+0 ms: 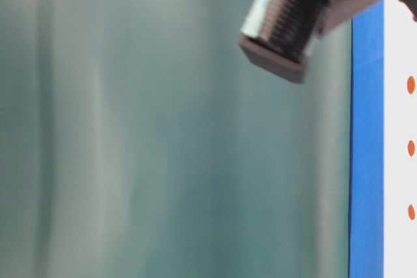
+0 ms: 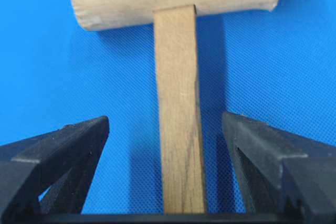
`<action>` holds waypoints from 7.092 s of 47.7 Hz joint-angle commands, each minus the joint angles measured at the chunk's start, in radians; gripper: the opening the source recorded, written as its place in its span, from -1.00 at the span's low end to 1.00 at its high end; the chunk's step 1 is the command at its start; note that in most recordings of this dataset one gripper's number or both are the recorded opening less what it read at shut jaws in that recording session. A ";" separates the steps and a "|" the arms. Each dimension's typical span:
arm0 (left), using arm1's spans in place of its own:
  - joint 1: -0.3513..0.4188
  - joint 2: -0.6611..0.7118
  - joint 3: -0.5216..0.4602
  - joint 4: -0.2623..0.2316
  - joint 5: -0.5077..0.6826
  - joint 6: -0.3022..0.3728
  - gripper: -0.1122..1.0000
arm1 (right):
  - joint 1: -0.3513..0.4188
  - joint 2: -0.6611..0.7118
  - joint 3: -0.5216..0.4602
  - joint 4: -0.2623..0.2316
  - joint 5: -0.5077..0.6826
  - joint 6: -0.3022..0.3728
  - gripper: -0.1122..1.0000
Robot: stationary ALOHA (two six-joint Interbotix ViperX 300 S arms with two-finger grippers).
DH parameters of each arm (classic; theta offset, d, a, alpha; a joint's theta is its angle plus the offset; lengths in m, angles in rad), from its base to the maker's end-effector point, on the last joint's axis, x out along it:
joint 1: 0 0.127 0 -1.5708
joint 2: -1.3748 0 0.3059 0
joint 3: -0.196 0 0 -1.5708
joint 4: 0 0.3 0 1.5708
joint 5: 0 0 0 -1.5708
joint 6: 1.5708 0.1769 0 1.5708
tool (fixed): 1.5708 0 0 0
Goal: Hit the mark with a hammer.
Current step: 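Move the right gripper down to the wooden mallet's handle, then close the right gripper on the mallet handle, then lift the mallet with the right gripper onto the white board, then bring the left gripper to the mallet head and grasp it, then open the right gripper and regrasp the handle nearer its end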
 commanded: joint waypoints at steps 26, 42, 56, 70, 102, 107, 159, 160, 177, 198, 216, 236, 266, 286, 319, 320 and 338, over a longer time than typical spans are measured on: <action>0.006 0.005 -0.008 -0.002 -0.006 0.000 -0.80 | -0.014 0.009 -0.046 0.005 0.009 -0.046 -0.62; 0.006 0.005 -0.008 -0.002 -0.006 -0.002 -0.80 | -0.018 -0.097 -0.009 0.005 0.011 -0.055 -0.62; 0.006 0.006 -0.006 -0.002 0.000 -0.003 -0.80 | -0.029 -0.270 0.083 0.003 0.005 -0.078 -0.62; 0.006 0.006 -0.005 -0.002 0.008 -0.003 -0.80 | -0.029 -0.434 0.120 0.005 0.032 -0.181 -0.62; 0.006 0.005 -0.005 -0.002 0.026 -0.003 -0.80 | -0.310 -0.482 0.106 0.003 0.166 -0.453 -0.62; 0.006 0.005 -0.005 -0.002 0.026 -0.003 -0.80 | -0.333 -0.483 0.095 0.002 0.176 -0.497 -0.62; 0.018 0.006 -0.005 -0.005 0.060 -0.112 -0.80 | -0.319 -0.485 0.063 -0.081 -0.002 -1.216 -0.62; 0.018 0.005 -0.005 -0.005 0.060 -0.117 -0.80 | -0.319 -0.485 0.061 -0.078 0.000 -1.216 -0.62; 0.041 0.006 -0.005 -0.008 0.094 -0.285 -0.74 | -0.325 -0.485 0.057 -0.063 0.000 -1.218 -0.62; 0.057 0.009 -0.005 -0.008 0.103 -0.377 0.89 | -0.328 -0.485 0.057 -0.061 0.014 -1.218 -0.62; 0.106 0.262 -0.051 -0.008 -0.100 -0.422 0.89 | -0.330 -0.485 0.052 -0.061 0.014 -1.218 -0.62; 0.069 0.515 -0.198 -0.008 -0.193 -0.422 0.89 | -0.331 -0.485 0.052 -0.061 0.028 -1.218 -0.62; 0.069 0.545 -0.222 -0.008 -0.181 -0.457 -0.05 | -0.331 -0.486 0.052 -0.052 0.029 -1.213 -0.62; 0.069 0.540 -0.221 -0.005 -0.169 -0.436 -0.02 | -0.330 -0.492 0.051 0.054 0.029 -1.209 0.25; 0.086 0.538 -0.229 -0.003 -0.025 0.017 -0.02 | -0.331 -0.566 0.046 0.305 0.319 -0.966 0.92; 0.086 0.537 -0.229 -0.003 -0.021 0.020 -0.02 | -0.331 -0.566 0.046 0.305 0.319 -0.965 0.92; 0.054 0.543 -0.250 -0.003 -0.015 0.021 -0.02 | -0.364 -0.465 0.012 0.319 0.321 -0.953 0.92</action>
